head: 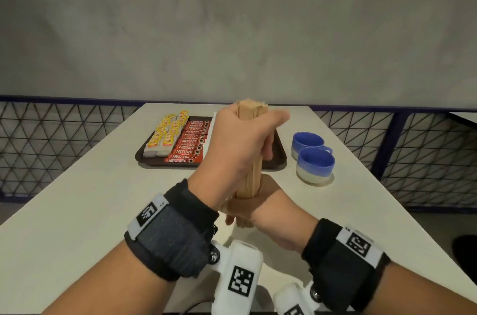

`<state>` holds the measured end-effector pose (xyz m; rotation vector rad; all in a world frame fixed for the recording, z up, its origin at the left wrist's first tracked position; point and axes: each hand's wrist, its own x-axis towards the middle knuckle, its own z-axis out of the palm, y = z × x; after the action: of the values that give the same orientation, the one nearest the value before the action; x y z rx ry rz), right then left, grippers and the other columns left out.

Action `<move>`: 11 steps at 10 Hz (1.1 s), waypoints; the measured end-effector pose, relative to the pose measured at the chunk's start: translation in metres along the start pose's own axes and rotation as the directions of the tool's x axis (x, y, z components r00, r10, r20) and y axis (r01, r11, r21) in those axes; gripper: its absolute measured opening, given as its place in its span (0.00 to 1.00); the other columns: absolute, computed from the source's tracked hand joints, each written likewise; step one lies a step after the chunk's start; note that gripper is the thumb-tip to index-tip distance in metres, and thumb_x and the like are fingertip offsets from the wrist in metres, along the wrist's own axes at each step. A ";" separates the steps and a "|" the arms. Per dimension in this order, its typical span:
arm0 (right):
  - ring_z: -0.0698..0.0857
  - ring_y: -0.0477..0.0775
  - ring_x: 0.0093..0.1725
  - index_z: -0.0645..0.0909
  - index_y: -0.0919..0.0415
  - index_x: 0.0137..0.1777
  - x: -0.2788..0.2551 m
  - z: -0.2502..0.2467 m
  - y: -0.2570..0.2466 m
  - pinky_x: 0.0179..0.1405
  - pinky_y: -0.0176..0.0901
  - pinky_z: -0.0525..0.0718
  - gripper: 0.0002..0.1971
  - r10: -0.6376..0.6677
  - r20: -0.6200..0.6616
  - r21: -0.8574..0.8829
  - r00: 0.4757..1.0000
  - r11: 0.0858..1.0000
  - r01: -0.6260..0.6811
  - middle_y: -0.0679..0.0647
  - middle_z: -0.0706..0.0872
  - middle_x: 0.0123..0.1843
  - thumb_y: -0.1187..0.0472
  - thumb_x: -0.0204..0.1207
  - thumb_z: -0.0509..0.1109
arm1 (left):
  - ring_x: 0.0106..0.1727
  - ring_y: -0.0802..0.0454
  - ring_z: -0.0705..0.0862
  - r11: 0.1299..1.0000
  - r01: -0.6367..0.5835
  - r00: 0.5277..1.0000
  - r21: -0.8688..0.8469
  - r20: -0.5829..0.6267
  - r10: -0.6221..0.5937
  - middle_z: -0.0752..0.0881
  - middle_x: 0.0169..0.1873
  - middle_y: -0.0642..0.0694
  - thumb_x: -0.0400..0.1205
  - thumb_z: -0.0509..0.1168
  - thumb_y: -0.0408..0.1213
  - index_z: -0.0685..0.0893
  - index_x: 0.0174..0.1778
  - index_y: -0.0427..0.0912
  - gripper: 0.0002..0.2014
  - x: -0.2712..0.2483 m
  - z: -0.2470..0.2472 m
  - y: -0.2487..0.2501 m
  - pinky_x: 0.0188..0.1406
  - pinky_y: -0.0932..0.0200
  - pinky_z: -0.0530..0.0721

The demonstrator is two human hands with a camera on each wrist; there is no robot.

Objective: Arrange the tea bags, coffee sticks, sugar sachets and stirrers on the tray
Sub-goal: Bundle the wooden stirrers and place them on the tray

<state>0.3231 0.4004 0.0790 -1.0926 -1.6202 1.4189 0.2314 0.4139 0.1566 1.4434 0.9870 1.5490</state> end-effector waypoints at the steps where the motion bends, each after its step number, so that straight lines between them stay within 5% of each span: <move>1: 0.88 0.56 0.41 0.82 0.79 0.55 -0.002 0.002 0.012 0.42 0.50 0.85 0.13 0.012 0.031 0.058 0.999 0.998 -0.014 0.67 0.87 0.45 0.74 0.73 0.77 | 0.16 0.54 0.74 0.997 0.045 0.999 0.055 -0.025 -0.043 0.76 0.15 0.47 0.78 0.75 0.29 0.77 0.28 0.38 0.16 -0.010 0.000 -0.022 0.25 0.60 0.78; 2: 0.91 0.55 0.58 0.80 0.68 0.68 -0.004 0.004 0.025 0.55 0.52 0.89 0.19 0.028 0.153 0.211 0.988 0.976 -0.060 0.58 0.91 0.56 0.77 0.79 0.70 | 0.20 0.54 0.73 0.984 0.098 0.994 0.148 0.035 -0.104 0.73 0.18 0.48 0.76 0.75 0.28 0.77 0.28 0.38 0.15 -0.027 0.002 -0.042 0.24 0.58 0.77; 3: 0.92 0.55 0.53 0.80 0.67 0.67 -0.064 0.003 0.160 0.52 0.52 0.89 0.18 0.045 0.070 -0.132 0.997 0.991 -0.035 0.58 0.91 0.53 0.74 0.78 0.72 | 0.24 0.55 0.73 0.979 0.058 0.992 0.196 0.099 -0.079 0.72 0.20 0.50 0.76 0.76 0.31 0.77 0.27 0.41 0.16 -0.032 0.001 -0.049 0.25 0.59 0.76; 4: 0.91 0.55 0.49 0.80 0.66 0.65 -0.080 0.041 0.195 0.49 0.52 0.88 0.17 -0.113 0.181 -0.110 0.977 0.985 0.134 0.58 0.90 0.50 0.71 0.77 0.74 | 0.22 0.53 0.73 0.986 0.051 0.992 0.157 0.109 -0.068 0.73 0.19 0.49 0.76 0.77 0.30 0.77 0.28 0.40 0.16 -0.029 -0.001 -0.052 0.25 0.57 0.75; 6: 0.86 0.56 0.41 0.79 0.64 0.61 -0.058 0.011 0.146 0.44 0.53 0.85 0.17 -0.179 0.259 -0.180 0.949 0.957 0.229 0.57 0.87 0.45 0.66 0.74 0.76 | 0.16 0.48 0.75 0.994 0.086 0.981 0.063 0.168 -0.095 0.77 0.15 0.42 0.79 0.76 0.30 0.79 0.25 0.41 0.18 -0.011 -0.004 -0.050 0.26 0.58 0.81; 7: 0.81 0.60 0.38 0.80 0.73 0.57 0.004 -0.026 0.036 0.42 0.57 0.81 0.18 -0.081 0.052 -0.211 0.995 0.973 0.090 0.65 0.83 0.41 0.66 0.70 0.78 | 0.13 0.48 0.69 0.985 0.072 0.997 -0.159 0.053 -0.064 0.69 0.12 0.44 0.83 0.69 0.28 0.73 0.18 0.44 0.26 0.012 -0.009 -0.044 0.22 0.60 0.76; 8: 0.81 0.57 0.37 0.76 0.59 0.56 0.028 -0.018 -0.009 0.39 0.56 0.84 0.16 -0.177 0.011 -0.329 0.984 0.929 0.171 0.54 0.83 0.42 0.60 0.72 0.77 | 0.15 0.55 0.63 0.860 0.166 0.971 -0.483 -0.074 -0.229 0.64 0.16 0.50 0.83 0.67 0.30 0.70 0.20 0.48 0.24 0.045 -0.019 -0.039 0.17 0.63 0.69; 9: 0.84 0.62 0.41 0.73 0.55 0.54 0.046 -0.019 -0.028 0.40 0.66 0.86 0.12 -0.208 -0.016 -0.556 0.978 0.815 0.165 0.55 0.83 0.45 0.56 0.76 0.70 | 0.17 0.55 0.67 0.828 0.195 0.952 -0.526 -0.103 -0.289 0.68 0.18 0.50 0.83 0.69 0.35 0.72 0.26 0.47 0.20 0.071 -0.026 -0.042 0.19 0.62 0.73; 10: 0.85 0.57 0.38 0.74 0.55 0.55 0.078 -0.032 -0.043 0.38 0.59 0.91 0.09 -0.127 -0.044 -0.581 0.991 0.810 0.078 0.55 0.82 0.46 0.60 0.78 0.69 | 0.30 0.49 0.87 0.880 0.220 0.959 -0.421 -0.070 -0.273 0.87 0.30 0.45 0.79 0.74 0.48 0.82 0.41 0.42 0.13 0.090 -0.045 -0.051 0.37 0.54 0.89; 11: 0.81 0.52 0.33 0.74 0.57 0.60 0.121 -0.051 -0.055 0.30 0.43 0.88 0.10 0.091 -0.125 -0.456 0.988 0.879 -0.139 0.58 0.81 0.44 0.64 0.82 0.70 | 0.53 0.45 0.93 0.908 0.316 0.924 -0.276 -0.128 -0.361 0.94 0.52 0.42 0.76 0.72 0.58 0.85 0.62 0.44 0.26 0.105 -0.095 -0.071 0.58 0.46 0.89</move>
<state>0.3150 0.5293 0.1389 -1.5279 -1.9007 1.0446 0.1345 0.5354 0.1274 0.9138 1.0394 1.4940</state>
